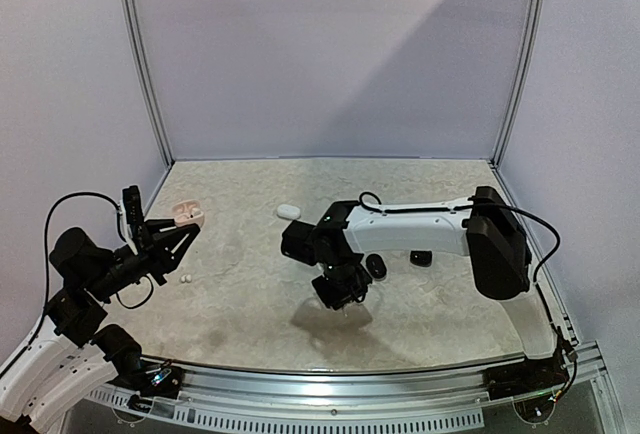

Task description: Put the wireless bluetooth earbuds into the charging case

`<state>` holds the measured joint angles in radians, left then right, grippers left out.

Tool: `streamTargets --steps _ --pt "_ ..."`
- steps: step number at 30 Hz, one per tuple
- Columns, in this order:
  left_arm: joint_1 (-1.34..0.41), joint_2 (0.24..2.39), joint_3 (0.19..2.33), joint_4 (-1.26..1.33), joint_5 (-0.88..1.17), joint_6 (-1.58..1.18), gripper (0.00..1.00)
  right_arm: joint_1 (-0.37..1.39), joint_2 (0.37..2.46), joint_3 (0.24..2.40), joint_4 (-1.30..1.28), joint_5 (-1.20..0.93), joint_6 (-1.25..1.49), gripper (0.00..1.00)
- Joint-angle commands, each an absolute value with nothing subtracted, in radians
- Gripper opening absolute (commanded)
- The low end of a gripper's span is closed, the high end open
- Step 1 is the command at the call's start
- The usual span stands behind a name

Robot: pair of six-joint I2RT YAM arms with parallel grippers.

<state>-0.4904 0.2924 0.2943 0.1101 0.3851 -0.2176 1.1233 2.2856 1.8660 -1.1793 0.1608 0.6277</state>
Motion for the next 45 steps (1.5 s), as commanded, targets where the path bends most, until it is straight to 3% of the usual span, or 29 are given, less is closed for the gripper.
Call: streamTargets --steps 1,24,39,45 --pt "-0.479 0.284 0.279 0.104 0.392 -0.213 0.00 1.108 2.333 1.880 -1.208 0.159 0.660 0.34" --pt "-0.479 0.279 0.276 0.110 0.395 -0.217 0.00 1.094 2.236 1.774 -1.245 0.202 0.663 0.37" --pt "-0.479 0.278 0.275 0.107 0.394 -0.209 0.00 1.072 2.045 1.546 -0.966 0.044 0.266 0.38" --pt "-0.477 0.276 0.278 0.097 0.394 -0.202 0.00 1.040 1.905 1.343 -0.772 -0.047 0.017 0.40"
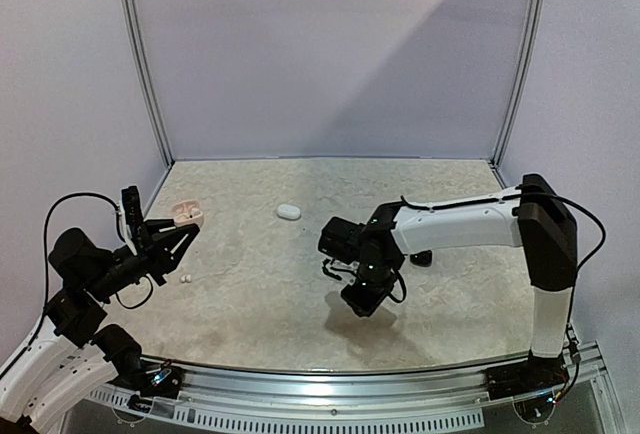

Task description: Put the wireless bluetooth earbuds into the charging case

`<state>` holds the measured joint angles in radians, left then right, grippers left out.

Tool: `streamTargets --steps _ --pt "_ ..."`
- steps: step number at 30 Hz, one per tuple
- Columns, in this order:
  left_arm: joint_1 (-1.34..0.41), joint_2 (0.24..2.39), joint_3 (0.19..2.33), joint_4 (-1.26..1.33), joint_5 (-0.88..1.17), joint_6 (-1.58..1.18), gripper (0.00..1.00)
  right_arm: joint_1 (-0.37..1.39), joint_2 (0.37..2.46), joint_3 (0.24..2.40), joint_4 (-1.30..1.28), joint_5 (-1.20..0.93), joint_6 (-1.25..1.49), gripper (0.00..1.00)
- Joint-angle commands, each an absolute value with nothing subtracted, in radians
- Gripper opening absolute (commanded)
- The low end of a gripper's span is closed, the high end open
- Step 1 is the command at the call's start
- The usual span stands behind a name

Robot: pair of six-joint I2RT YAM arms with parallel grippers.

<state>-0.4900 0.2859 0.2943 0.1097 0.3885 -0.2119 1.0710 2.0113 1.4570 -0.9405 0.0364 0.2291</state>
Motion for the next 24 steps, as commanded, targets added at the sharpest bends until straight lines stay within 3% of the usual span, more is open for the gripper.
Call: streamTargets --steps 1,6,13,19,24 --pt "-0.477 0.278 0.277 0.098 0.396 -0.201 0.00 1.021 1.871 1.307 -0.736 -0.068 -0.046 0.42" --pt "-0.477 0.279 0.279 0.094 0.395 -0.192 0.00 0.965 1.775 1.191 -0.613 -0.168 -0.207 0.45" --pt "-0.474 0.285 0.279 0.092 0.397 -0.186 0.00 0.957 1.832 1.150 -0.567 -0.179 -0.294 0.37" --pt "-0.474 0.288 0.278 0.094 0.399 -0.186 0.00 0.954 1.868 1.130 -0.534 -0.190 -0.278 0.36" --pt "-0.472 0.290 0.279 0.091 0.399 -0.186 0.00 0.955 1.908 1.131 -0.514 -0.180 -0.248 0.24"
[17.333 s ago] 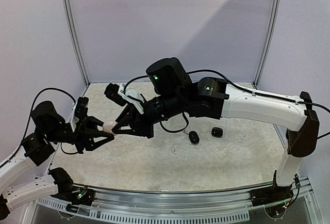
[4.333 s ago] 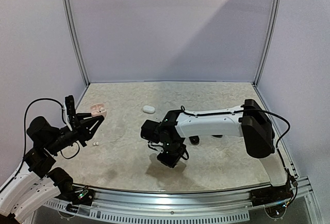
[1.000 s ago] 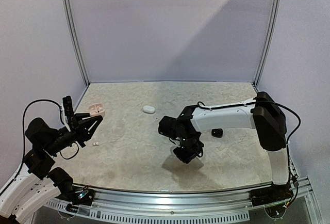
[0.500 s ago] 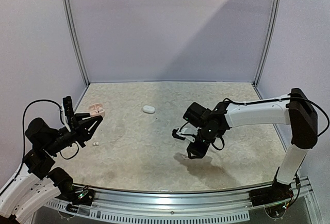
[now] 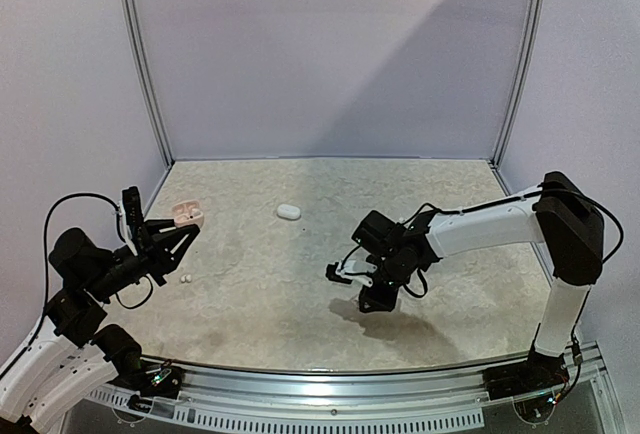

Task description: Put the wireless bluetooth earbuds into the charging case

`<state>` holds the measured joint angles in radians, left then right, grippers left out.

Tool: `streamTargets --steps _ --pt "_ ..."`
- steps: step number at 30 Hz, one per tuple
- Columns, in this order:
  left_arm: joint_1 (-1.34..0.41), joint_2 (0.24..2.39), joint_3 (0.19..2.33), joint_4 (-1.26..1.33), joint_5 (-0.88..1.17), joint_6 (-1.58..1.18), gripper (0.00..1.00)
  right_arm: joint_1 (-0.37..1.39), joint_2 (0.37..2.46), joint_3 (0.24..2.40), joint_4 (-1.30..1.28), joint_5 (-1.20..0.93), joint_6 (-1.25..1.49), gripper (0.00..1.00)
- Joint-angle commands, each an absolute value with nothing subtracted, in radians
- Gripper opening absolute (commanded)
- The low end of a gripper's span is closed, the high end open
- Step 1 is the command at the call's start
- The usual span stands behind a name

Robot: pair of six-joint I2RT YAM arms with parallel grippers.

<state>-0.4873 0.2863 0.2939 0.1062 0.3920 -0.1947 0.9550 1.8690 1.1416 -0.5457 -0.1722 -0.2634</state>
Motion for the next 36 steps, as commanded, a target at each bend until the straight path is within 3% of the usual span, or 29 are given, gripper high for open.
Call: streamTargets --steps 1,8,18,27,36 --pt "-0.472 0.289 0.278 0.089 0.399 -0.185 0.00 0.954 1.910 1.132 -0.518 -0.179 -0.244 0.22" --pt "-0.473 0.289 0.274 0.104 0.399 -0.190 0.00 0.958 1.900 1.131 -0.567 -0.186 -0.228 0.08" --pt "-0.474 0.287 0.274 0.101 0.397 -0.189 0.00 0.970 1.925 1.176 -0.539 -0.275 0.010 0.00" --pt "-0.472 0.283 0.273 0.103 0.396 -0.190 0.00 0.970 1.921 1.087 -0.139 -0.547 0.582 0.00" --pt "-0.473 0.269 0.271 0.103 0.394 -0.195 0.00 0.932 1.906 0.817 0.356 -0.579 1.091 0.00"
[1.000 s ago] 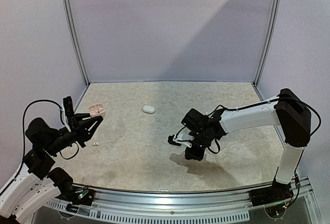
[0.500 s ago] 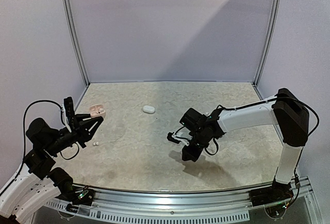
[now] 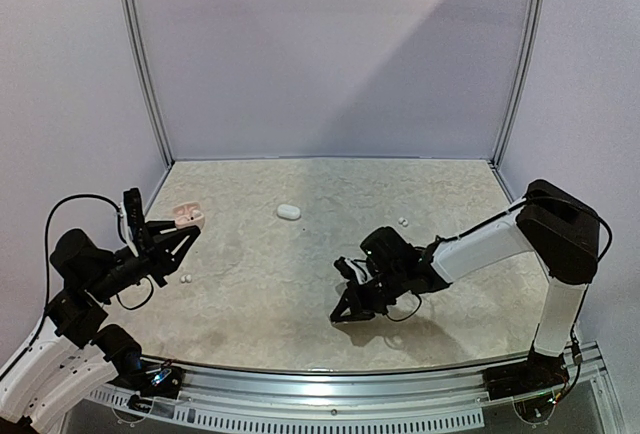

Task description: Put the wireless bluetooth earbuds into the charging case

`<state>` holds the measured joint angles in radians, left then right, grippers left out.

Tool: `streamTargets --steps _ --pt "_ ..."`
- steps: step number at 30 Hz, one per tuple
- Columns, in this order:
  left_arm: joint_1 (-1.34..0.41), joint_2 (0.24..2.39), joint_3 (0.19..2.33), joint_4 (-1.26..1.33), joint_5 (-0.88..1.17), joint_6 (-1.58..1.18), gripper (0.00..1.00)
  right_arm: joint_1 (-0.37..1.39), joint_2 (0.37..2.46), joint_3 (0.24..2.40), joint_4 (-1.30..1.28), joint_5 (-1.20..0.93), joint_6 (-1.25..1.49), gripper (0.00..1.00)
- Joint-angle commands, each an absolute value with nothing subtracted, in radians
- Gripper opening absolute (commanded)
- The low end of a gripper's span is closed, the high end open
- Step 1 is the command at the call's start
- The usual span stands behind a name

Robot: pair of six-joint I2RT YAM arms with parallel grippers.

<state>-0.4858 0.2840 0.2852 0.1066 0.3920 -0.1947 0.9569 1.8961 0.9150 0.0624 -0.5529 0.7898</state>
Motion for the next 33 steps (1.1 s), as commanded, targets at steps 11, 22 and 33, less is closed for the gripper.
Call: streamTargets --steps 11,22,33 --pt "-0.473 0.251 0.273 0.098 0.389 -0.193 0.00 0.862 1.863 0.591 0.560 -0.465 1.365 0.00" --pt "-0.473 0.239 0.271 0.098 0.385 -0.200 0.00 0.834 1.848 0.339 0.795 -0.322 1.584 0.09" --pt "-0.472 0.238 0.271 0.098 0.387 -0.202 0.00 0.833 1.701 0.208 0.653 -0.164 1.651 0.20"
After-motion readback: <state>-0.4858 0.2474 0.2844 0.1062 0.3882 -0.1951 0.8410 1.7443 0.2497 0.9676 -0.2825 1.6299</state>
